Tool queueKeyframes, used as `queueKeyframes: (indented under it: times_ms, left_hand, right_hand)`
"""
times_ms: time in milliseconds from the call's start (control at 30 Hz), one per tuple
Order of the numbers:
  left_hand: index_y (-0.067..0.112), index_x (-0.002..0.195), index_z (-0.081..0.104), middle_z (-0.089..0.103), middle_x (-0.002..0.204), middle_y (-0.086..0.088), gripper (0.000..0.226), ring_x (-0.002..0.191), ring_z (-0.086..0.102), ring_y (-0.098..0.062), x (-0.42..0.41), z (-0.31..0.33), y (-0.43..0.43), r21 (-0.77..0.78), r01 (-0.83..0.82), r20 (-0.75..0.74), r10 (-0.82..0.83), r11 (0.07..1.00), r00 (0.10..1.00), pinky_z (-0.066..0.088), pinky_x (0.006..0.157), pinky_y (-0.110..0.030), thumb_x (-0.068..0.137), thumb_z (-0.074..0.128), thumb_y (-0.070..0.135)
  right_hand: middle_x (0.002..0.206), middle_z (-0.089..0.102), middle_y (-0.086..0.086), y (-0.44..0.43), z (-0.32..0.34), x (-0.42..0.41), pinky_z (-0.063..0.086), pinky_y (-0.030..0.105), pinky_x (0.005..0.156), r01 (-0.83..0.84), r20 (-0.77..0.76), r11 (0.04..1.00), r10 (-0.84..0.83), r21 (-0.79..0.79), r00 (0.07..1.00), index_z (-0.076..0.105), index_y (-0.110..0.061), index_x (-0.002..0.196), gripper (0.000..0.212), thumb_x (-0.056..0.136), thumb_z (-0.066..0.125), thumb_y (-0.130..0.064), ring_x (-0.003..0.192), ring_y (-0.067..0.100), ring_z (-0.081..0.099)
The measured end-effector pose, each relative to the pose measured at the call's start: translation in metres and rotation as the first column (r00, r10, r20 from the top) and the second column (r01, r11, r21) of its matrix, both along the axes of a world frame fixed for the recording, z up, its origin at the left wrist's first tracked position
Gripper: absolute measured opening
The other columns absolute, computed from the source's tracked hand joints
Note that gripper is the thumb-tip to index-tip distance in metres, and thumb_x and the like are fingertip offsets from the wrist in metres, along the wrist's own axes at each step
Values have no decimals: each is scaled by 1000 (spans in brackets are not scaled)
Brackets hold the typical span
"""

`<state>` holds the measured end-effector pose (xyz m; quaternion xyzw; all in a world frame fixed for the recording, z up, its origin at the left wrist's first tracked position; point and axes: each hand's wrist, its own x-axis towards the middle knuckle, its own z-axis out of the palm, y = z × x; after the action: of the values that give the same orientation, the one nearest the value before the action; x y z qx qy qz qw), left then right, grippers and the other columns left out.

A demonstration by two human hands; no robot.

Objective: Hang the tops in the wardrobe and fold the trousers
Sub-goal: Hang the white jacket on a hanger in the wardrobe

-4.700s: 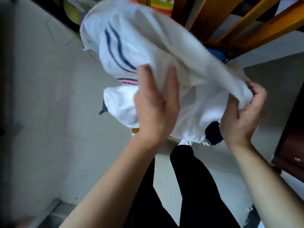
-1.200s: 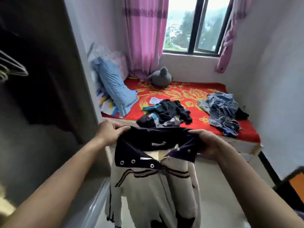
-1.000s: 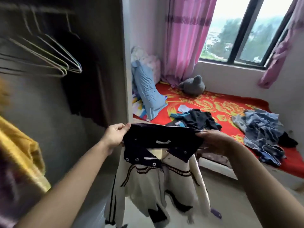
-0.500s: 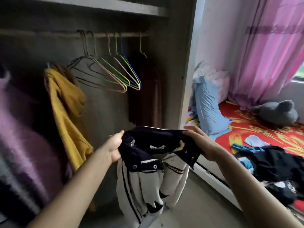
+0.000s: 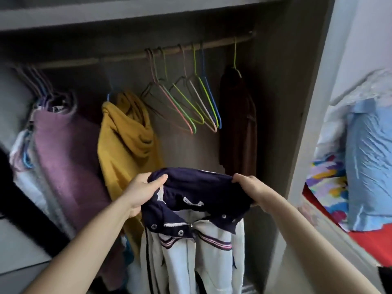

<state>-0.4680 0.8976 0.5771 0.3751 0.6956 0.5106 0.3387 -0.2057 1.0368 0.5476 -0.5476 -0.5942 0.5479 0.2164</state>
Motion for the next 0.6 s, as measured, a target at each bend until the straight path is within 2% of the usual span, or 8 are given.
queueKeyframes:
  times_ms: [67,133,233,300,400,467,533,600]
  left_hand:
    - [14,97,73,77,91,-3,18,86,74,-17,-4,-6,1,38,-98,15,97,994,995,55,75,-30,95,64,29]
    - [16,94,73,77,88,-1,18,86,74,-17,-7,-10,3,77,-192,39,189,978,981,56,78,-32,95,65,31]
    - [16,95,73,77,89,-2,15,88,74,-20,-13,-9,13,133,-281,130,264,951,956,57,80,-35,94,66,29]
    - [15,96,73,77,90,-3,14,88,73,-21,-20,-3,21,162,-314,221,275,936,936,56,78,-33,94,67,27]
    - [16,97,73,77,92,-4,13,86,74,-20,-39,8,31,198,-296,292,232,935,928,55,80,-34,93,68,27]
    - [17,95,73,78,88,-1,11,80,74,-16,-52,12,35,218,-261,293,192,940,937,54,72,-29,92,69,27]
    - [18,93,74,78,87,1,10,78,74,-13,-63,12,38,237,-240,296,165,942,941,55,62,-24,92,69,27]
    - [19,93,74,78,88,0,11,80,75,-14,-73,11,40,243,-223,308,143,944,941,55,61,-23,91,70,29]
  right_hand:
    - [82,70,4,6,5,-14,61,38,64,-122,140,965,91,234,986,72,-19,92,29,91,54,-41,73,26,70]
    - [100,69,3,5,15,-25,55,36,80,-179,281,833,29,523,959,71,-27,104,30,94,50,-45,95,28,68]
    - [103,67,2,3,44,-45,52,37,85,-54,88,616,-25,786,996,72,-24,108,25,98,52,-35,98,25,65]
    - [100,66,2,6,67,-61,52,40,83,4,2,530,-11,848,1000,73,-19,107,24,99,53,-30,94,23,64]
    - [102,65,3,7,95,-94,53,41,80,15,-5,424,-23,905,1000,71,-17,109,26,100,55,-34,93,24,64]
    - [111,61,3,9,107,-119,54,40,75,-55,94,355,-94,933,991,66,-20,118,37,97,55,-49,97,27,64]
    - [117,56,6,15,113,-143,53,39,72,-197,274,321,-213,926,938,58,-18,124,49,92,59,-55,105,30,61]
    - [118,55,8,23,114,-162,49,38,67,-337,429,312,-301,888,852,52,-14,124,41,92,65,-37,110,32,60]
